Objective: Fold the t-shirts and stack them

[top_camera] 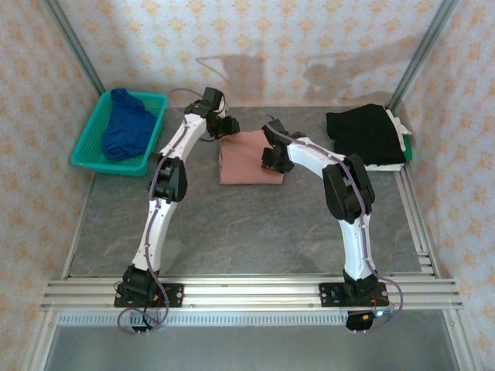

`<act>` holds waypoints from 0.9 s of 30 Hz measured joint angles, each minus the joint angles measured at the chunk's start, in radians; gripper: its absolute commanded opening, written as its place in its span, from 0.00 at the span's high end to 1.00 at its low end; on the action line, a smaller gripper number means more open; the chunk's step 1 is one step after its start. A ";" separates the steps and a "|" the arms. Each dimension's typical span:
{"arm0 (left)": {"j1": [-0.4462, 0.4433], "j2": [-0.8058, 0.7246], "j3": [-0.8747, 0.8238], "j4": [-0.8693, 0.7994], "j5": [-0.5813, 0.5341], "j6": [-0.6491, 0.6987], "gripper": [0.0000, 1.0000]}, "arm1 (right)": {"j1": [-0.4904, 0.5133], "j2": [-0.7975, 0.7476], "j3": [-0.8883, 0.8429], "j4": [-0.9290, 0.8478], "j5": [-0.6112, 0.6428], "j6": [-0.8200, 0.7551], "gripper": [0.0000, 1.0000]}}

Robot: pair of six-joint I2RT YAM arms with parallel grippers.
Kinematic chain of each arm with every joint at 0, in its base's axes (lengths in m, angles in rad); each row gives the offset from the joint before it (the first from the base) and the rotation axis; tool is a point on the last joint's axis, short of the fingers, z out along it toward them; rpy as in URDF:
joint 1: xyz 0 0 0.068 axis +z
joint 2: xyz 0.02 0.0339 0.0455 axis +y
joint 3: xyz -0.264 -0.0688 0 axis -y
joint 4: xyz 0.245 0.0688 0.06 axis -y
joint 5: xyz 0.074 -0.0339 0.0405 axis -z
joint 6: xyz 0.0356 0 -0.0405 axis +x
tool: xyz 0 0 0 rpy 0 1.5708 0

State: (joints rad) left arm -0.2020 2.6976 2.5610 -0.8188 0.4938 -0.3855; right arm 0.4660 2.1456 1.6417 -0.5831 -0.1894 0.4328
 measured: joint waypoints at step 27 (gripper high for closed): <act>-0.190 -0.917 -1.276 0.288 0.034 -0.197 0.59 | -0.016 -0.251 -0.360 -0.079 0.069 0.124 0.56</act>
State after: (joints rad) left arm -0.3916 1.7809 1.2850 -0.5312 0.5278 -0.5823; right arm 0.4500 1.8942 1.2812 -0.6624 -0.1200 0.5571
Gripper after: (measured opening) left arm 0.423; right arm 0.441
